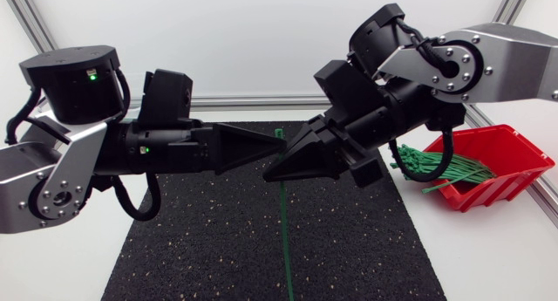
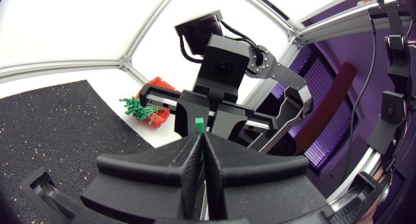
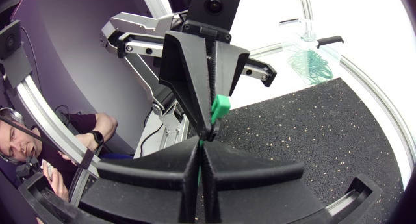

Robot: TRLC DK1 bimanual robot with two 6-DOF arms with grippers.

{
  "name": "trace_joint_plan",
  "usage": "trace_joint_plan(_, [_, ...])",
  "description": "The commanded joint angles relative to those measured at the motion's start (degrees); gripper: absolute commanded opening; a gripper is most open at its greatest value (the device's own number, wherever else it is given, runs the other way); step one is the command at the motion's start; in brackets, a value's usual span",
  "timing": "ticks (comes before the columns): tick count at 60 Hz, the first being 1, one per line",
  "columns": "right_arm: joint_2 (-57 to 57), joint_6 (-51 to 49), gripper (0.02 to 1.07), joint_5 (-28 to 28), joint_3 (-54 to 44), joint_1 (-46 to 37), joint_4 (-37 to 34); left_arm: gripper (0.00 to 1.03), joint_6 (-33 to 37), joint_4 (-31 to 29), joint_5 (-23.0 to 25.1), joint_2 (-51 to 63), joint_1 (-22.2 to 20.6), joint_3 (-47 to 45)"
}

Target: Take a green cable tie from the red box, thread the tail through the head to close it, then place it in the transparent bin on the left.

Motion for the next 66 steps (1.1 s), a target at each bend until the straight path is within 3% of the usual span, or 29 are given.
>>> trace_joint_plan(1, [-1.04,0.9,0.08,-0.21,-1.58,0.59,0.71,0.04,0.51,0.43,0.03,-1.02,0.36,-1.7])
trace_joint_plan(11, [-1.22,1.6,0.08,0.14,-2.11,0.85,1.77,0.06,0.51,0.51,0.12,-1.02,0.1,-1.96])
trace_joint_plan(17, [-1.39,2.39,0.08,0.14,-2.11,0.41,2.56,0.23,0.69,0.43,0.21,-1.29,-0.08,-2.31])
trace_joint_plan(21, [-1.74,2.66,0.08,0.14,-2.29,0.23,2.91,0.28,0.86,0.43,0.21,-1.46,-0.26,-2.4])
trace_joint_plan(53, [-2.01,3.89,0.08,0.14,-2.55,-0.56,4.23,0.28,1.22,0.43,0.12,-1.9,0.01,-2.66])
trace_joint_plan(66, [-2.09,3.89,0.08,0.14,-2.81,-0.38,4.32,0.23,1.48,0.43,0.12,-1.9,-0.08,-2.66])
